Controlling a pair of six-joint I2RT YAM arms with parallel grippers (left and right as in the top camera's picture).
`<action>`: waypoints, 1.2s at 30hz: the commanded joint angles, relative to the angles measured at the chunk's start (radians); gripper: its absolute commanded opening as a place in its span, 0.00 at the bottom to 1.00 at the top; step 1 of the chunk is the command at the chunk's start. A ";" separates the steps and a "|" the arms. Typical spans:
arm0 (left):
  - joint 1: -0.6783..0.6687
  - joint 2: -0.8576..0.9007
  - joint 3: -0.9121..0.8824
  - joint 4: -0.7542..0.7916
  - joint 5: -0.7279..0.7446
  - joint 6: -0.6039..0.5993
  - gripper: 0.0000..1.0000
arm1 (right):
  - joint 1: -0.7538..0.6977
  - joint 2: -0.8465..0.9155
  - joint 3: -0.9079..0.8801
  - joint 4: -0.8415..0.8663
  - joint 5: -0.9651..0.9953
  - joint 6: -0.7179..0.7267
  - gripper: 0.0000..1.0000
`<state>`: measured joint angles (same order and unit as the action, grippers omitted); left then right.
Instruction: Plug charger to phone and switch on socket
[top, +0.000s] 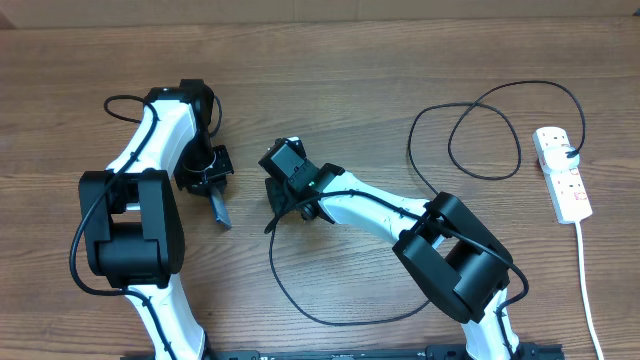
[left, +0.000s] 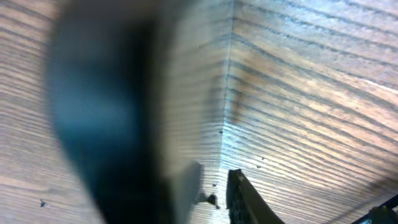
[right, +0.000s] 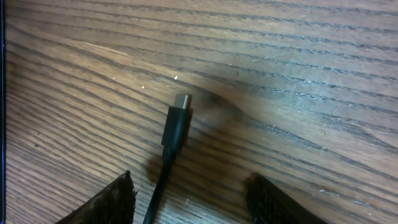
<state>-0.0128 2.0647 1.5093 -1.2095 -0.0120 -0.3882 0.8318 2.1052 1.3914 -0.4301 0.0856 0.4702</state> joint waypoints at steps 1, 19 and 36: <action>-0.001 -0.030 -0.007 -0.005 0.023 -0.009 0.16 | -0.002 0.007 0.015 -0.003 0.006 0.001 0.60; -0.001 -0.030 -0.009 0.003 0.050 -0.008 0.04 | 0.000 0.131 0.015 0.089 -0.015 0.005 0.38; -0.001 -0.030 -0.009 0.008 0.089 0.030 0.04 | -0.015 0.106 0.106 -0.210 -0.001 0.005 0.22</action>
<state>-0.0128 2.0644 1.5093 -1.2064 0.0490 -0.3824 0.8261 2.1750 1.5242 -0.6056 0.0849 0.4709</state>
